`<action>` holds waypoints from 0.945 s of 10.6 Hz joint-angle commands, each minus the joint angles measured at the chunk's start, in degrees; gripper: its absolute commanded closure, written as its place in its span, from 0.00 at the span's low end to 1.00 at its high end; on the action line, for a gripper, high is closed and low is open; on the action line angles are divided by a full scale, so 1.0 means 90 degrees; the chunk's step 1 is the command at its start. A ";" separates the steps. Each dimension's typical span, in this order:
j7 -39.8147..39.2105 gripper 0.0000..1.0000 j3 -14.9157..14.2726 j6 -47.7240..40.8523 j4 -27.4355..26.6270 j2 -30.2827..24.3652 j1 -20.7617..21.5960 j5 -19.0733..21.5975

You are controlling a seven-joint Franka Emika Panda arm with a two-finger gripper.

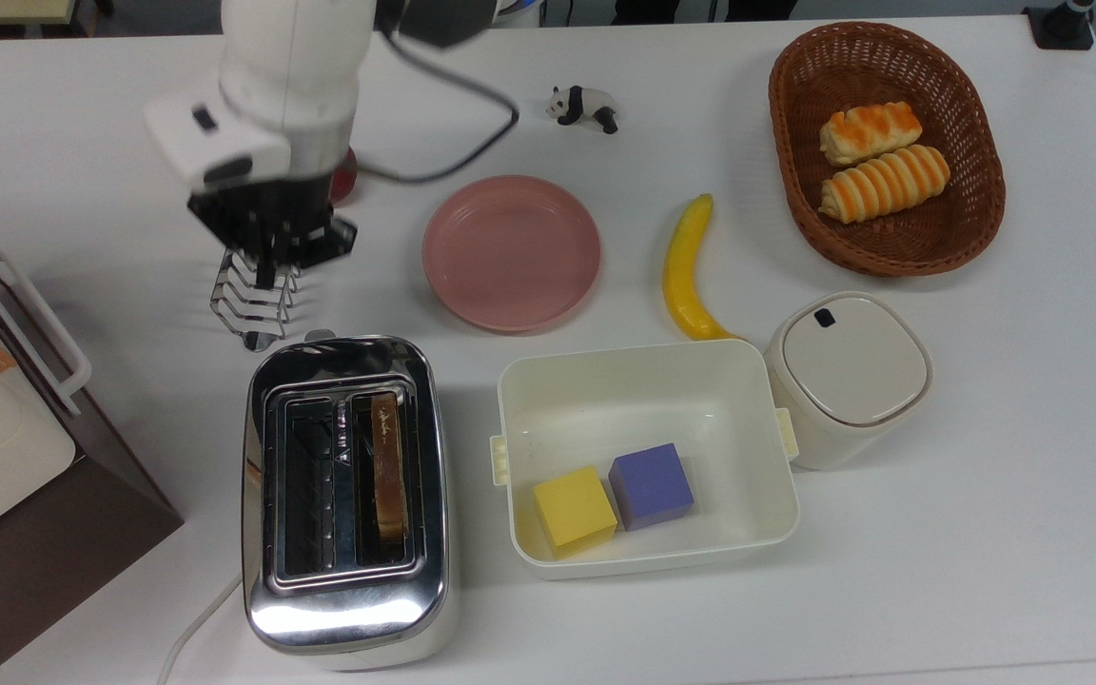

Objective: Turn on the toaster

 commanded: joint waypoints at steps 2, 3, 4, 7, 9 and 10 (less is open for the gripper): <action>-0.0063 1.00 0.0108 -0.0747 -0.0221 -0.1094 0.0308 0.0271; -0.0092 1.00 0.0108 -0.1039 -0.0144 -0.1348 0.0338 0.0552; -0.0112 1.00 0.0098 -0.1399 -0.0124 -0.1582 0.0348 0.0883; -0.0141 1.00 0.0098 -0.2095 -0.0123 -0.2111 0.0348 0.1559; -0.0180 1.00 0.0030 -0.2194 -0.0123 -0.2258 0.0348 0.1949; -0.0209 1.00 0.0040 -0.2204 -0.0123 -0.2287 0.0348 0.1971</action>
